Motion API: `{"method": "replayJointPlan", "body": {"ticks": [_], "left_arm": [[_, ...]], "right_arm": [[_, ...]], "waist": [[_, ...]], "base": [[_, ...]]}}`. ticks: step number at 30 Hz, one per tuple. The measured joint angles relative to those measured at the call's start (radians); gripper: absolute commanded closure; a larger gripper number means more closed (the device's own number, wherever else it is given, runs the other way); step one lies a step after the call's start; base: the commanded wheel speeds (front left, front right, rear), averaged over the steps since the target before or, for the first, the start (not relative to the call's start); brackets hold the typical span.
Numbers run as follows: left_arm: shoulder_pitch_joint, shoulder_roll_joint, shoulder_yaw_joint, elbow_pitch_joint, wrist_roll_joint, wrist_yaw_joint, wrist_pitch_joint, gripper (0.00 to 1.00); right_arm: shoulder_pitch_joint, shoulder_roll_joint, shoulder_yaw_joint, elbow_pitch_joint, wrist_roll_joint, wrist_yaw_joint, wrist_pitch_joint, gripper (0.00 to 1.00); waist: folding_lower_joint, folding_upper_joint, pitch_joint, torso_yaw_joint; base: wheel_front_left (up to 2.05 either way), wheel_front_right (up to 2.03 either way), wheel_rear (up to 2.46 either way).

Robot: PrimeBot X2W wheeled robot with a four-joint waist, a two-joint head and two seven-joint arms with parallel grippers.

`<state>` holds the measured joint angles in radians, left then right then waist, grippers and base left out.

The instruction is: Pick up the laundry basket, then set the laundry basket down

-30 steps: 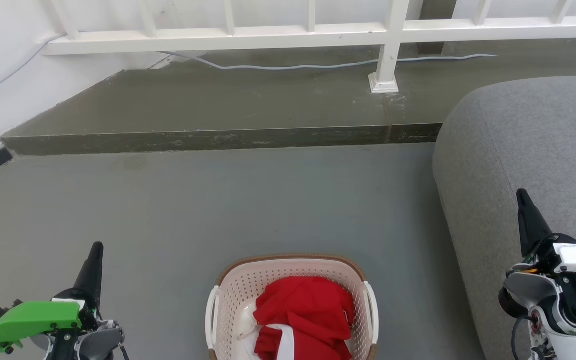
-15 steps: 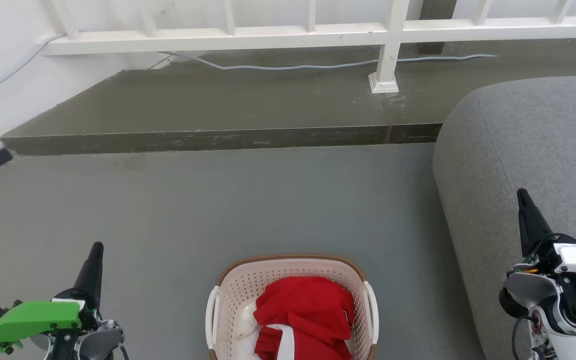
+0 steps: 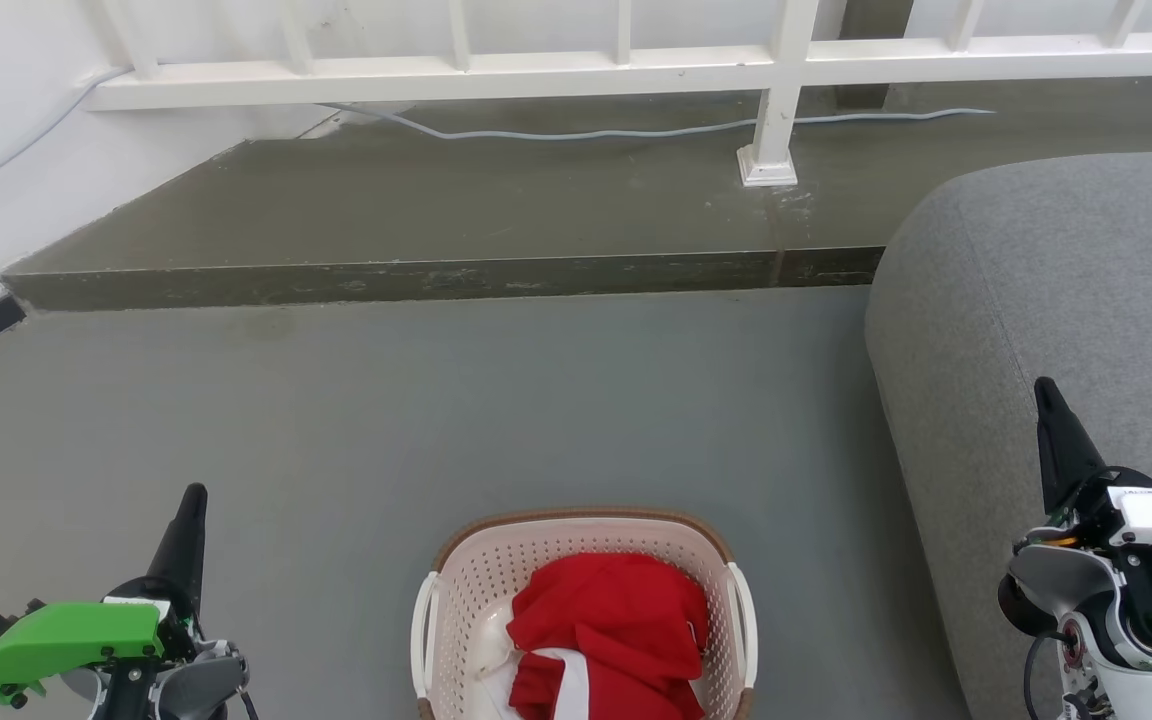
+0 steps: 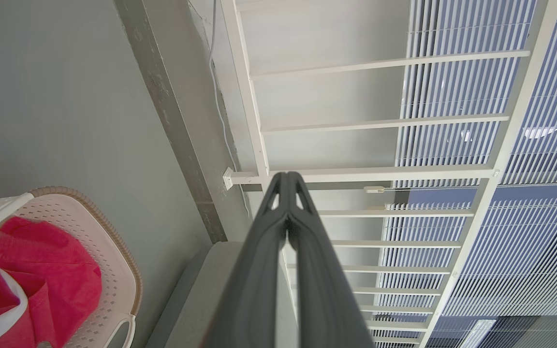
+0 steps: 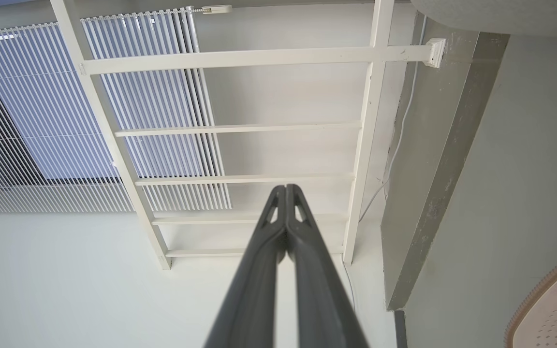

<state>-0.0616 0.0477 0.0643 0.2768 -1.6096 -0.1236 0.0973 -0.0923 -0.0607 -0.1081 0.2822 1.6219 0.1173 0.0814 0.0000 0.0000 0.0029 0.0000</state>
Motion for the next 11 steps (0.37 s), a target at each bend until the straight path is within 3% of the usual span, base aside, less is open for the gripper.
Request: {"method": "replayJointPlan", "body": {"ticks": [11], "left_arm": [[0.0,0.0,0.0,0.0,0.0,0.0,0.0,1.0]], "right_arm": [[0.0,0.0,-0.001,0.0,0.0,0.0,0.0,1.0]], "waist": [[0.0,0.0,0.0,0.0]], "base": [[0.0,0.0,0.0]]}}
